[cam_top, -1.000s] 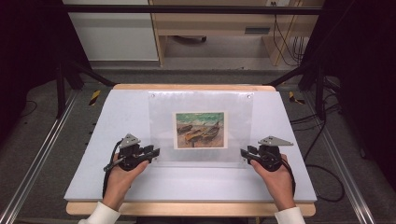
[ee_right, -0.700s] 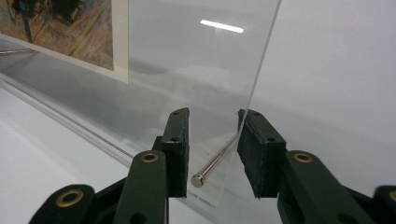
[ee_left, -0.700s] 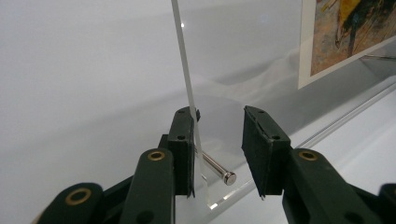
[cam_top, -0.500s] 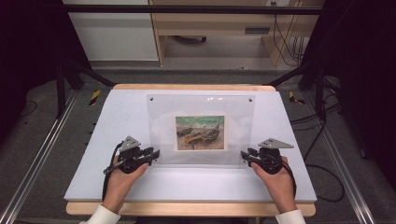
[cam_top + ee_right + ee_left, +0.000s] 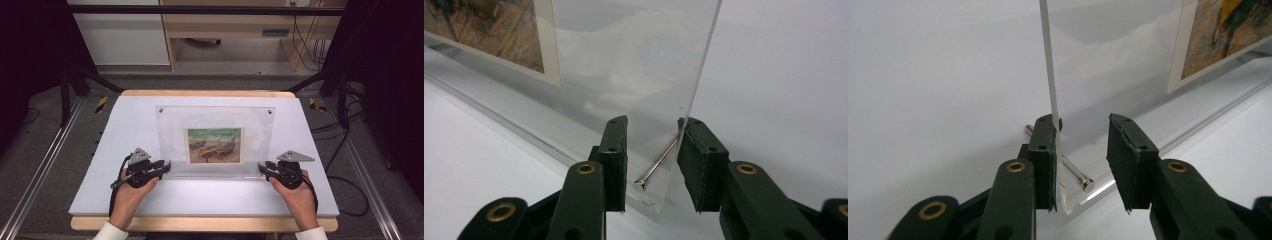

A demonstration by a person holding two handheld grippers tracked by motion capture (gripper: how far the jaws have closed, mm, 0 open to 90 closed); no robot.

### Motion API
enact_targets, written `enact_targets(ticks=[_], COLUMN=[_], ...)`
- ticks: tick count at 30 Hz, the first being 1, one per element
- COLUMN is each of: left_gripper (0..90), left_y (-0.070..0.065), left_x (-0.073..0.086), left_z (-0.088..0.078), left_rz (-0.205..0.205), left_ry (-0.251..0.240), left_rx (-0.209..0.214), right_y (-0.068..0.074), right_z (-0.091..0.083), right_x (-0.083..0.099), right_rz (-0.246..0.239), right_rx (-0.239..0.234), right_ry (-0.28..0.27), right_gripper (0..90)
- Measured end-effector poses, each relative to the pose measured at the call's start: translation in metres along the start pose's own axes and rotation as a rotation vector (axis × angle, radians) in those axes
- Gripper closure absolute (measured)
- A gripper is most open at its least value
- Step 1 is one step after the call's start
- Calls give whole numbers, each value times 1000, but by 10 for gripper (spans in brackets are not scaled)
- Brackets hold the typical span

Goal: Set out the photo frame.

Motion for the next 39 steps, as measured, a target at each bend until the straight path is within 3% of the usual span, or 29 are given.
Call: enact_targets(ticks=[23,39], left_gripper=[640,633], left_y=[-3,-5], left_x=[6,9], left_z=[-2,-2], left_rz=[27,41], left_ry=[13,22], left_rx=[-5,-10], right_y=[3,5], right_z=[-2,-2], right_x=[7,11], right_rz=[-36,-27], right_rx=[16,15], right_ry=[26,37], right_gripper=[654,657])
Point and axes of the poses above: each handheld gripper's, and its own axes: z roughly forward along the jaws, x roughly out of its underside, y roughly to its left, the point moved 8 cm from there along z, roughly forward along the jaws, and after that the axes turned 12 degrees about -x, right-handed, at the moved point
